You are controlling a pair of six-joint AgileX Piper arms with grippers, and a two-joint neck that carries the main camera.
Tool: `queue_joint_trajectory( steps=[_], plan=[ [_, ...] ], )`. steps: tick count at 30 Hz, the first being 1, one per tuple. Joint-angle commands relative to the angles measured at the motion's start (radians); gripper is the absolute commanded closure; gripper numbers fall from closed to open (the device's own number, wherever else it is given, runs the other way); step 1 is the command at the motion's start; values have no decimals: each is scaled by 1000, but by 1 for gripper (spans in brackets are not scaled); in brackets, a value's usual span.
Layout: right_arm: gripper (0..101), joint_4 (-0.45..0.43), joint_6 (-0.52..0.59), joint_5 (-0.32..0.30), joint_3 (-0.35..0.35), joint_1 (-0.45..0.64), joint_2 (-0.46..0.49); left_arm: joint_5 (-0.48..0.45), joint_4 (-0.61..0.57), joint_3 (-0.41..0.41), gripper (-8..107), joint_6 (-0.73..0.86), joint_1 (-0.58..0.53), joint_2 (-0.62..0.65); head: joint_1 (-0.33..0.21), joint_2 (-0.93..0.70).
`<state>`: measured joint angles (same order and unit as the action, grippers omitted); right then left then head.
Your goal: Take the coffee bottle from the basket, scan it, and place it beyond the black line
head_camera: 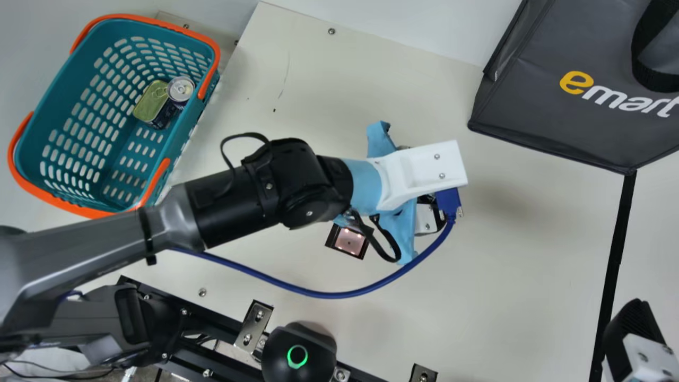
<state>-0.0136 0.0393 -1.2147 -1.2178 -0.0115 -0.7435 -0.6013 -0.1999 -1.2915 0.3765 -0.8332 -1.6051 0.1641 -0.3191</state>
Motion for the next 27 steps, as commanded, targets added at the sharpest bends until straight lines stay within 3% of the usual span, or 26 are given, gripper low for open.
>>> queue_joint_trajectory(
  steps=[1, 22, 27],
  plan=[
    [11, 0, 0, 0, 0, 0, 0, 3, -2, -1, 89, 1, -2, -7, -26, -2],
    [11, 0, 0, 0, 0, 0, 0, 48, 35, 37, 89, -74, -37, -18, -26, -2],
    [11, 0, 0, 0, 0, 0, 0, 58, 51, 43, 72, -98, -47, -17, -26, -2]
  ],
)
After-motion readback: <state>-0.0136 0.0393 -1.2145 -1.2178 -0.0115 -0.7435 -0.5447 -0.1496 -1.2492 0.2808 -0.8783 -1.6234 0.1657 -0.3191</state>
